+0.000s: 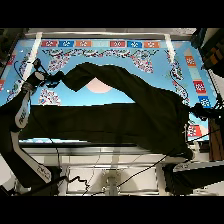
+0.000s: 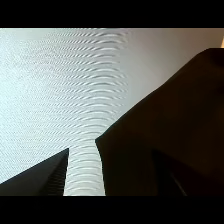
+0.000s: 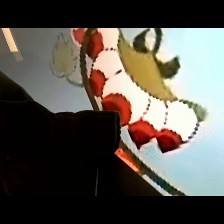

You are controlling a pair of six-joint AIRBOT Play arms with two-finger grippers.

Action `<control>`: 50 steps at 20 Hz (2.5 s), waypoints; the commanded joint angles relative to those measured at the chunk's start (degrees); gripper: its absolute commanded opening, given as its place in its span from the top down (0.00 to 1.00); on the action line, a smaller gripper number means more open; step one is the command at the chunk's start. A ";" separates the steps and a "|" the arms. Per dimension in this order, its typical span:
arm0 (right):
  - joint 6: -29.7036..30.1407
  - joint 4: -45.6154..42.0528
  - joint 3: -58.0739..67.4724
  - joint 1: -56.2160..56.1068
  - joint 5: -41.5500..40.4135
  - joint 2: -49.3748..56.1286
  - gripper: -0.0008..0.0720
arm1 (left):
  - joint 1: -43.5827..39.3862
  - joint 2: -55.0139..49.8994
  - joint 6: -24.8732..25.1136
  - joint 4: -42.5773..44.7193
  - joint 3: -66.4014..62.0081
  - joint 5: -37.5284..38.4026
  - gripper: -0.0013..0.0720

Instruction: Fold the clothes and pants, and hang the long-sleeved shirts on hangers.

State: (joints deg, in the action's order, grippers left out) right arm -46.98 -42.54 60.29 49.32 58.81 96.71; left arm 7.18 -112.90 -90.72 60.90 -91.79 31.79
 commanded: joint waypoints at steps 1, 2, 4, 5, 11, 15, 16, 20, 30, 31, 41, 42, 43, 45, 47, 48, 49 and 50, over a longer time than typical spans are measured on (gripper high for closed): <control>-0.02 0.09 0.07 -0.04 0.11 -0.04 0.95 | -0.26 -4.46 -0.17 -0.11 -5.51 2.62 0.25; -0.02 0.09 0.07 -0.04 0.11 -0.04 0.95 | -0.46 -5.01 -0.17 -0.11 -6.38 2.08 0.31; -0.07 0.09 0.07 -0.04 0.13 -0.04 0.95 | -0.72 -5.40 -0.17 -0.11 -7.02 -0.09 0.60; -0.13 0.11 0.04 -0.04 0.17 -0.04 0.95 | -0.79 -5.40 -0.17 -0.13 -7.15 -1.20 0.93; -0.52 0.15 0.07 -0.04 1.81 -0.04 0.95 | -1.25 -4.70 8.68 -0.09 -15.50 -1.42 0.96; -0.52 1.40 0.07 -0.04 1.77 -0.11 0.95 | -1.81 -2.03 30.01 0.22 -26.38 -4.70 0.96; -0.52 2.69 0.13 -0.04 1.64 -0.17 0.95 | -2.03 -0.11 34.86 0.33 -27.28 -8.20 0.96; -0.52 7.19 1.57 -0.04 1.73 -0.63 0.95 | -2.19 8.74 47.47 0.37 -26.45 -10.91 0.96; -0.55 8.00 2.51 -0.04 2.21 -0.87 0.95 | 1.51 13.57 30.40 38.86 -9.99 52.78 0.96; -0.55 7.98 2.51 -0.04 2.23 -0.87 0.95 | 3.08 13.53 29.90 37.73 -5.53 53.70 0.96; -0.55 7.98 2.51 -0.04 1.66 -0.87 0.95 | 11.08 13.73 12.81 29.81 0.52 47.23 0.10; -0.55 7.96 2.51 -0.04 1.64 -0.87 0.95 | 11.96 13.73 12.02 24.74 0.52 45.18 0.10; -0.55 7.96 2.51 -0.04 1.62 -0.87 0.95 | 12.94 13.68 12.09 18.88 0.52 42.82 0.10; -0.55 7.91 2.51 -0.04 1.62 -0.87 0.95 | 14.01 13.68 17.73 12.28 0.52 38.01 0.10; -0.55 7.89 2.51 -0.04 1.62 -0.87 0.95 | 13.79 13.60 24.65 11.67 0.52 34.67 0.11; -0.55 7.89 2.51 -0.04 1.62 -0.87 0.95 | 13.66 13.42 25.66 11.87 0.52 32.74 0.11; -0.55 7.89 2.51 -0.04 1.60 -0.85 0.95 | 13.57 13.07 25.79 12.09 0.55 30.84 0.11; -0.55 7.87 2.51 -0.04 1.57 -0.87 0.95 | 13.57 12.55 26.67 11.85 0.52 29.53 0.12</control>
State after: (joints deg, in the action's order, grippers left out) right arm -47.53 -34.61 62.76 49.30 60.40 95.85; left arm 20.53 -99.70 -68.10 75.85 -91.20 67.44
